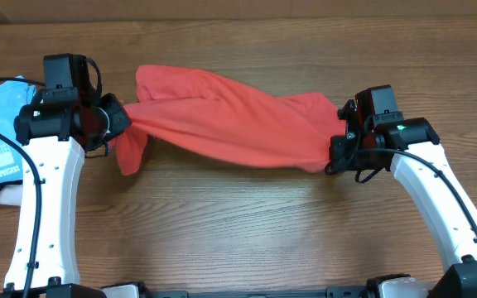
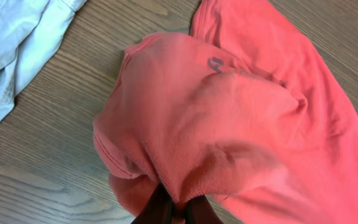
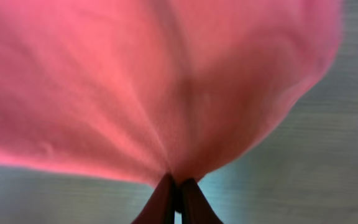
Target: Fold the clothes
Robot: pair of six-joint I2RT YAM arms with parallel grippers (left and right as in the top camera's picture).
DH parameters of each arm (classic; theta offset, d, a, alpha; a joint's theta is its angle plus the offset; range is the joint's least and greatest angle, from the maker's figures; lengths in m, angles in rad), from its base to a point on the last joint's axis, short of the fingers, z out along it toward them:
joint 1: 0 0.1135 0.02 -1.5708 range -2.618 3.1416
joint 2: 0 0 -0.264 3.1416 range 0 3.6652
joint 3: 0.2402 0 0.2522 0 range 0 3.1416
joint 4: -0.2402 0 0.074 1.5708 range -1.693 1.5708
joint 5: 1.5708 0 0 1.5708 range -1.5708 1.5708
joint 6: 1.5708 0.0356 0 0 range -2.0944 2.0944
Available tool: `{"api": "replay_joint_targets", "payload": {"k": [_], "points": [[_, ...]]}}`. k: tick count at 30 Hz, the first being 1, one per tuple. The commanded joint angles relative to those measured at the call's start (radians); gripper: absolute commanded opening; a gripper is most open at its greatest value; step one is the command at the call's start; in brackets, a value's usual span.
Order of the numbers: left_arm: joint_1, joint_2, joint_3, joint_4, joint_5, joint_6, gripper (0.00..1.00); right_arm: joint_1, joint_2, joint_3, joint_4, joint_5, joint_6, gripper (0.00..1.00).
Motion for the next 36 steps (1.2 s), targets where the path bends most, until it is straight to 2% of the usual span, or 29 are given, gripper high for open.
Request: {"api": "replay_joint_targets", "payload": {"k": [1, 6, 9, 14, 19, 23, 27, 30, 32, 36], "points": [[0.003, -0.014, 0.018, 0.010, -0.024, 0.022, 0.06, -0.007, -0.003, 0.009, -0.051, -0.098, 0.028, 0.05], [0.003, -0.014, 0.018, 0.016, -0.022, 0.022, 0.06, -0.007, -0.003, 0.009, 0.037, -0.099, 0.028, 0.05], [0.003, -0.014, 0.018, 0.011, -0.021, 0.022, 0.06, -0.007, -0.003, 0.009, 0.028, -0.099, 0.028, 0.07], [0.003, -0.014, 0.018, 0.008, -0.024, 0.022, 0.06, -0.007, -0.003, 0.008, -0.066, -0.098, 0.027, 0.21], [0.003, -0.014, 0.018, 0.008, -0.023, 0.022, 0.06, -0.007, -0.003, 0.008, -0.118, -0.106, 0.029, 0.19], [0.003, -0.014, 0.018, -0.002, -0.023, 0.022, 0.08, -0.007, -0.003, -0.032, -0.161, -0.113, 0.106, 0.17], [0.003, -0.012, 0.018, -0.004, -0.020, 0.022, 0.09, -0.007, 0.003, -0.132, -0.077, -0.114, 0.133, 0.17], [0.001, -0.012, 0.018, -0.011, -0.020, 0.022, 0.09, -0.007, 0.023, -0.219, 0.051, -0.114, 0.168, 0.18], [0.001, -0.012, 0.018, -0.016, -0.020, 0.022, 0.09, -0.007, 0.043, -0.265, 0.135, -0.115, 0.186, 0.27], [0.001, -0.012, 0.018, -0.018, -0.020, 0.022, 0.09, -0.007, 0.099, -0.291, 0.208, -0.113, 0.185, 0.30]]}}
